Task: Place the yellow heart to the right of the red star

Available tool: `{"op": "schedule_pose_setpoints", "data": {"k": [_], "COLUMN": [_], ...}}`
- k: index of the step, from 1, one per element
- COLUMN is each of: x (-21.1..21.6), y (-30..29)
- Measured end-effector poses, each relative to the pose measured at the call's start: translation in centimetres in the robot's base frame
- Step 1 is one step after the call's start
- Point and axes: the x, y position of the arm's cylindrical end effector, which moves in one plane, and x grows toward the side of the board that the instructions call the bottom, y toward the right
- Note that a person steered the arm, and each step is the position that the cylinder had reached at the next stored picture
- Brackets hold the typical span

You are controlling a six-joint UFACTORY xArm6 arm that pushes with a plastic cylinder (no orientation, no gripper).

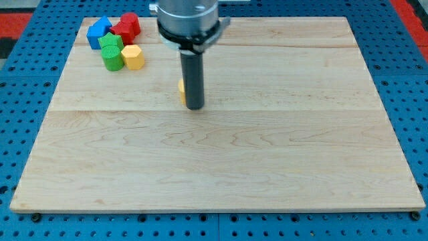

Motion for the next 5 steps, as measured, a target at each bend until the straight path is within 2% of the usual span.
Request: {"op": "schedule_pose_setpoints", "data": {"k": [1, 5], "x": [-3.2, -12.0], "y": [-2.1, -2.1]}}
